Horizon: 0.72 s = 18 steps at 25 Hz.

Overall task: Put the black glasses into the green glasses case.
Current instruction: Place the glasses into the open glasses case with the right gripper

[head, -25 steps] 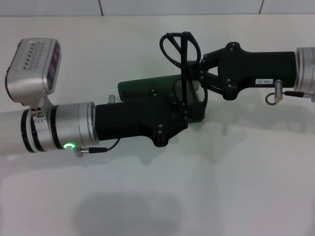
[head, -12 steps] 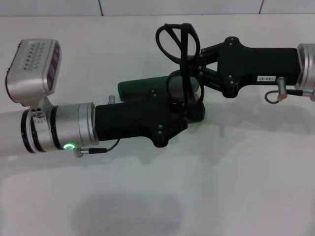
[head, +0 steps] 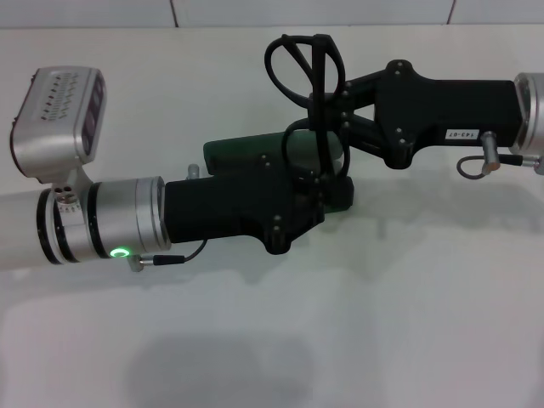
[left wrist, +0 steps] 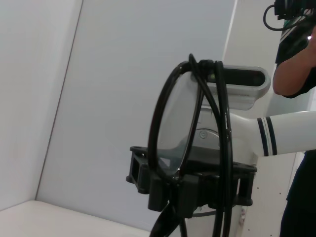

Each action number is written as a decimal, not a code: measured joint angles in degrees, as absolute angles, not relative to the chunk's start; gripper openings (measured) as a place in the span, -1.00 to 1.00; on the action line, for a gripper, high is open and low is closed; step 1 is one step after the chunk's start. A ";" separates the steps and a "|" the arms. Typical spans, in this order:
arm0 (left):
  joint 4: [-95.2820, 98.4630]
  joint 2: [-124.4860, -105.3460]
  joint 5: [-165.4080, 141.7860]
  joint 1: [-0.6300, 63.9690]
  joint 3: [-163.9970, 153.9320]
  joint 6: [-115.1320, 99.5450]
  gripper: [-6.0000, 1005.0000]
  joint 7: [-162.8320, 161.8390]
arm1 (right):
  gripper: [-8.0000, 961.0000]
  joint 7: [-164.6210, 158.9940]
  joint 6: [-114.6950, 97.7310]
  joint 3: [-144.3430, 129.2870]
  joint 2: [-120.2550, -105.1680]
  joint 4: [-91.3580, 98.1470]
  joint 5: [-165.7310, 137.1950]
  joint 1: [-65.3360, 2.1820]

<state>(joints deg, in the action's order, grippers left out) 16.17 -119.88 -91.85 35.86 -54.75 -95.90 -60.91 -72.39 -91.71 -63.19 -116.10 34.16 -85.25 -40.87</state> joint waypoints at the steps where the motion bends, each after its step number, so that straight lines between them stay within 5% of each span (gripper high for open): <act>1: 16.17 -119.88 -91.84 35.86 -54.75 -95.90 -0.94 -60.91 | -0.80 -72.39 -91.80 -63.19 -116.10 34.15 -85.25 -40.87; 18: 16.17 -119.87 -91.84 35.37 -54.75 -95.85 -0.94 -60.81 | -0.80 -72.34 -90.39 -62.80 -115.86 34.09 -85.25 -40.53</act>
